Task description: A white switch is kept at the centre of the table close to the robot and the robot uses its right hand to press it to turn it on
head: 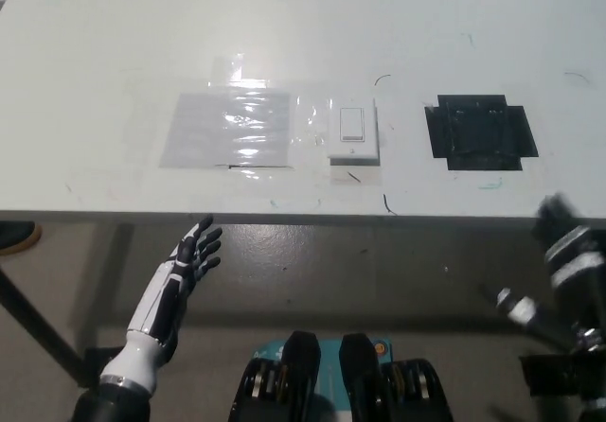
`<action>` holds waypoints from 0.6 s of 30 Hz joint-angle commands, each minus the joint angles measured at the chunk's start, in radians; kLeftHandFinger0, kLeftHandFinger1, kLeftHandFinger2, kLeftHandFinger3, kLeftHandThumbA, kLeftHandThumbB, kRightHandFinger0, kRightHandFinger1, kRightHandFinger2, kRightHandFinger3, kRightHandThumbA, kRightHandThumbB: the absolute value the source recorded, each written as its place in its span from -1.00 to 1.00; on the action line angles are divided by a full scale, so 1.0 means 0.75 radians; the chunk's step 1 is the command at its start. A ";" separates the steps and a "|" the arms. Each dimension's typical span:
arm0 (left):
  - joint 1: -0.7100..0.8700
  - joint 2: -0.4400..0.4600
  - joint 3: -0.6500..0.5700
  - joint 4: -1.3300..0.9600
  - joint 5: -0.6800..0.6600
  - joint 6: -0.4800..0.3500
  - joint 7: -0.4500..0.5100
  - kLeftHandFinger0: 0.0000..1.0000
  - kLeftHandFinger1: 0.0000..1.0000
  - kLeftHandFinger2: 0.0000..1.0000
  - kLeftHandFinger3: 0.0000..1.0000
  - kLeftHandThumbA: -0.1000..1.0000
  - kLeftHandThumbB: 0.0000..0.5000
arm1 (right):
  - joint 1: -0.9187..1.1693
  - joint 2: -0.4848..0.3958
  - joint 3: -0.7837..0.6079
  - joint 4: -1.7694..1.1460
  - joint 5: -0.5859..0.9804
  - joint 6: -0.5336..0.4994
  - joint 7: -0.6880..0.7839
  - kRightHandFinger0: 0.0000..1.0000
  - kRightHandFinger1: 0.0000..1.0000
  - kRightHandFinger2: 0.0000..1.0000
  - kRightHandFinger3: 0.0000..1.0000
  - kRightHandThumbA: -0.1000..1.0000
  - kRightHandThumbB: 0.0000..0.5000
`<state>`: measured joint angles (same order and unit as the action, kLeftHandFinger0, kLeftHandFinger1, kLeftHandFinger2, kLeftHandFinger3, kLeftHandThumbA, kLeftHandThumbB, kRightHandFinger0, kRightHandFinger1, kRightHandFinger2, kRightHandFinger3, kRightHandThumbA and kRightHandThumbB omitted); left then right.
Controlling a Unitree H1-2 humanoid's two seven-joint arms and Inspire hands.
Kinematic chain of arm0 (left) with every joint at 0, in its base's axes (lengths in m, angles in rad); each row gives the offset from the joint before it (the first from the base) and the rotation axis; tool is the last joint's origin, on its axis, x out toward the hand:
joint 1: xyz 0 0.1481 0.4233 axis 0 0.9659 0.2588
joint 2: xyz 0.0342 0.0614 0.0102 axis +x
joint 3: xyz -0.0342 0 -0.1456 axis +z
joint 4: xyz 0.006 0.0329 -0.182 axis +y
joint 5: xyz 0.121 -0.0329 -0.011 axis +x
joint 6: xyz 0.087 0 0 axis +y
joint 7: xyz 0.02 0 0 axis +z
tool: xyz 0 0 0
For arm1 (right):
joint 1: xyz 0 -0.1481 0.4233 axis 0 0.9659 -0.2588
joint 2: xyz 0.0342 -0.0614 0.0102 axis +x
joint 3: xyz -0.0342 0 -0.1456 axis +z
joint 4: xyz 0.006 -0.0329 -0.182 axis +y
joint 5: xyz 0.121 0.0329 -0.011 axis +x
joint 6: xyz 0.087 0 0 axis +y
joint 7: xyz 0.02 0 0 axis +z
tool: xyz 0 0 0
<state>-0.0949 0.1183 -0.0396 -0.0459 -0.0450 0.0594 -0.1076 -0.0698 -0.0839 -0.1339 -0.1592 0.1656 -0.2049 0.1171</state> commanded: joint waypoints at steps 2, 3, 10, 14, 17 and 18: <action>0.007 -0.002 0.008 -0.059 -0.040 -0.024 -0.026 1.00 1.00 1.00 1.00 1.00 -1.00 | -0.198 -0.102 -0.073 -0.267 0.029 0.146 -0.064 1.00 1.00 1.00 1.00 1.00 -0.45; 0.007 -0.001 0.008 -0.059 -0.041 -0.023 -0.026 1.00 1.00 1.00 1.00 1.00 -1.00 | -0.273 -0.144 -0.083 -0.299 0.009 0.197 -0.065 1.00 1.00 1.00 1.00 1.00 -0.49; 0.007 0.001 0.010 -0.055 -0.039 -0.026 -0.021 1.00 1.00 1.00 1.00 1.00 -0.98 | -0.790 -0.432 -0.005 -0.310 0.052 0.685 0.056 1.00 1.00 1.00 1.00 1.00 -0.39; 0.008 0.005 0.008 -0.049 -0.036 -0.036 -0.024 1.00 1.00 1.00 1.00 1.00 -1.00 | -1.081 -0.554 0.173 -0.096 -0.077 0.733 0.233 1.00 1.00 1.00 1.00 1.00 -0.13; 0.009 0.004 0.008 -0.047 -0.036 -0.039 -0.023 1.00 1.00 1.00 1.00 1.00 -1.00 | -1.245 -0.593 0.309 0.077 -0.174 0.738 0.319 1.00 1.00 1.00 1.00 1.00 0.13; 0.010 0.001 0.006 -0.046 -0.034 -0.040 -0.022 1.00 1.00 1.00 1.00 1.00 -1.00 | -1.266 -0.605 0.335 0.097 -0.180 0.738 0.339 1.00 1.00 1.00 1.00 1.00 0.06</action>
<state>-0.0790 0.1159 -0.0405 -0.0473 -0.0544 0.0590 -0.1073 -0.7032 -0.4049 -0.0564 -0.2209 0.1456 0.1319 0.1644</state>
